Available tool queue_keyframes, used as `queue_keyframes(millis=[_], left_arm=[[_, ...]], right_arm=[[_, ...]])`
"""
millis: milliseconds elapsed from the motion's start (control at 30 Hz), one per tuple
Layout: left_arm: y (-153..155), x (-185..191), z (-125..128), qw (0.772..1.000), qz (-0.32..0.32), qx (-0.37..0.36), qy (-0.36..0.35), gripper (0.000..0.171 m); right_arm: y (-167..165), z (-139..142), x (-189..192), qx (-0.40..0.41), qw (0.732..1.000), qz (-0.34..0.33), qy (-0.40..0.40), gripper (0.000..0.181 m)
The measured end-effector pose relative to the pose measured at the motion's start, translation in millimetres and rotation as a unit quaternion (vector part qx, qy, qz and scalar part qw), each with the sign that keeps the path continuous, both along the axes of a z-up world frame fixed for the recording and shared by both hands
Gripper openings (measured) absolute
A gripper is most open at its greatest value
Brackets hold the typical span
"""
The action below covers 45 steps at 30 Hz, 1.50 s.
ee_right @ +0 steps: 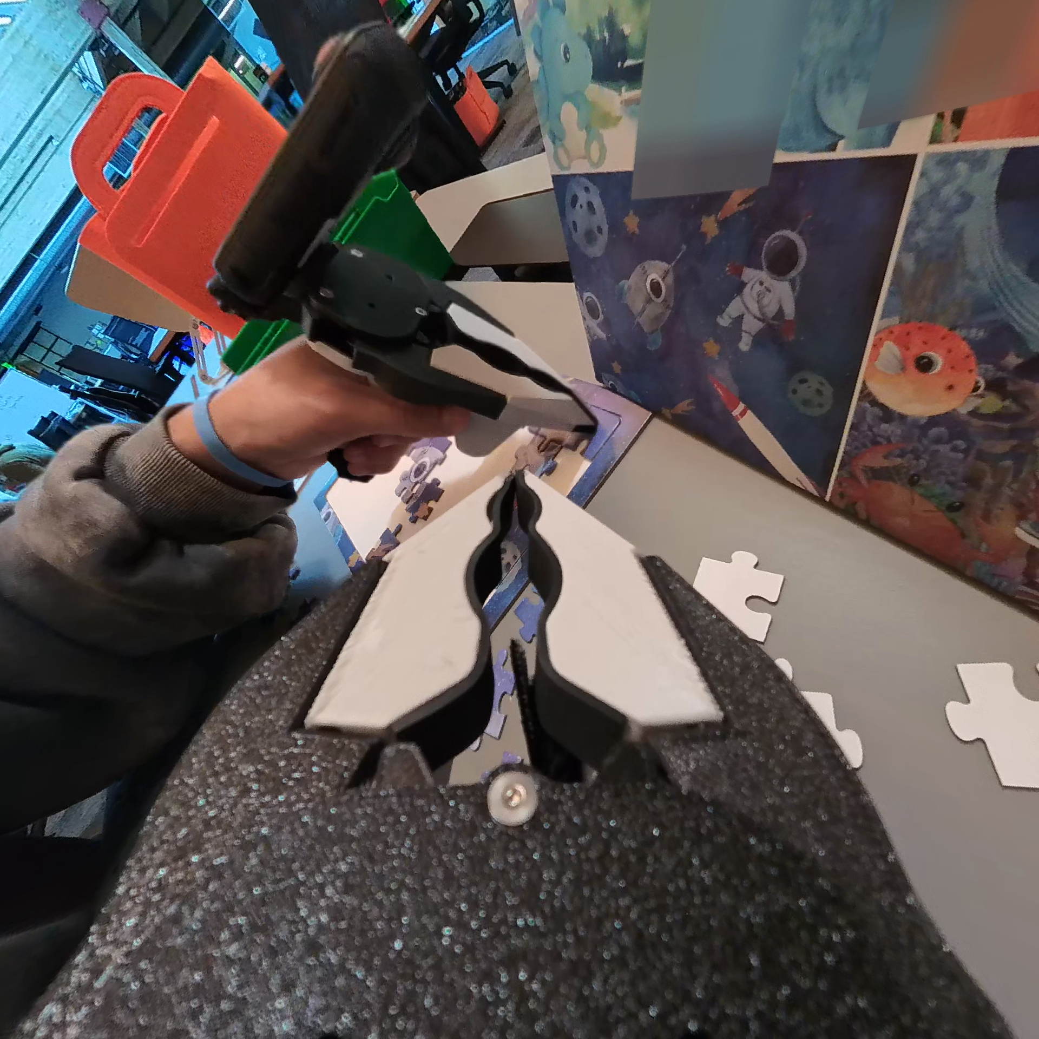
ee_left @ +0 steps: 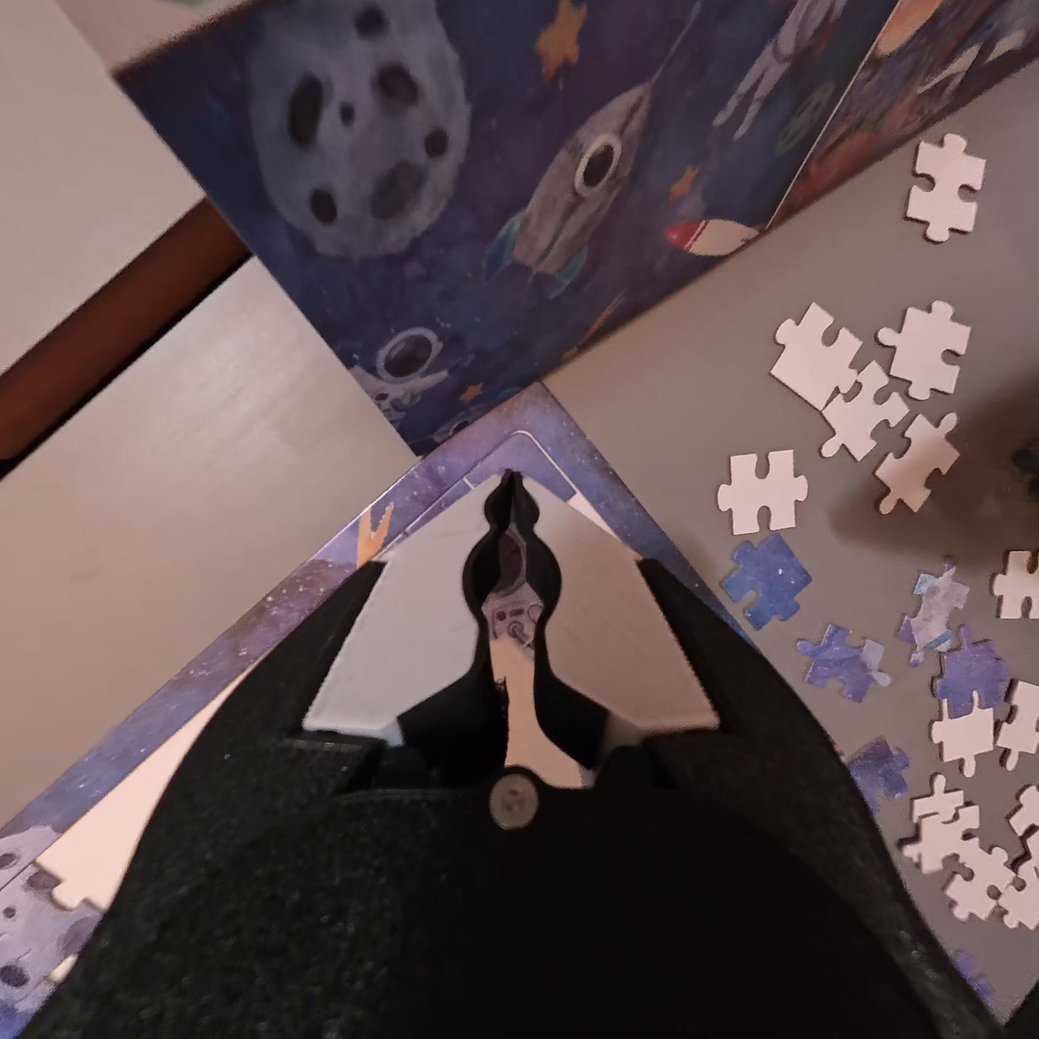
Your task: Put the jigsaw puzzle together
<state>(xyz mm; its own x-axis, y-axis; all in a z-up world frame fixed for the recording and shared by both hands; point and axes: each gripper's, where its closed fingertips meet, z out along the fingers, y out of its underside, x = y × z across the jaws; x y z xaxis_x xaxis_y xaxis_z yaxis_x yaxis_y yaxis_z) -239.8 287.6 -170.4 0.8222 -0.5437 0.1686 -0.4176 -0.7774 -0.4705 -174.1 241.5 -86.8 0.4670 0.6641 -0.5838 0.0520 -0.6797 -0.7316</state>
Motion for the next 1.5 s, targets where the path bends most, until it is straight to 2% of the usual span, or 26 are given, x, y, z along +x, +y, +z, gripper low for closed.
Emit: queue_keyframes(millis=[133,267,433,667,867,1067,1233,1300,1367,1433,1500], left_arm=[[3,1,11,0.999,0.015,0.018,-0.034,0.000],[-6,-5,19,0.999,0.026,0.025,-0.034,0.000],[-13,-4,0,0.999,0.033,0.014,-0.027,0.000],[-5,-7,18,0.997,0.054,0.039,-0.043,0.000],[2,-8,0,0.997,0.065,0.040,-0.020,0.000],[4,2,16,0.995,0.065,0.061,-0.035,0.000],[5,5,0,0.996,0.060,0.063,-0.015,0.000],[4,3,6,0.996,0.067,0.055,-0.034,0.000],[10,-15,28,0.991,0.093,0.083,-0.058,0.000],[14,-55,47,0.984,0.136,0.103,-0.052,0.000],[5,-96,48,0.982,0.167,0.078,-0.041,0.000]], right_arm=[[0,0,0,-0.001,1.000,0.000,0.001,0.000],[0,-1,0,-0.002,1.000,0.000,-0.001,0.000],[-1,-3,-1,-0.005,1.000,0.002,-0.002,0.000],[0,-3,0,-0.005,1.000,0.000,-0.004,0.000],[-2,-5,-2,-0.005,1.000,0.005,-0.009,0.000],[-1,-6,-1,-0.009,1.000,0.003,-0.006,0.000],[-3,-7,-3,-0.009,1.000,0.008,-0.011,0.000],[-3,-8,-3,-0.008,1.000,0.008,-0.012,0.000],[-3,-8,-3,-0.010,1.000,0.007,-0.011,0.000],[-1,-11,-2,-0.010,1.000,0.003,-0.018,0.000],[-2,-18,-4,-0.004,0.999,0.007,-0.046,0.000]])
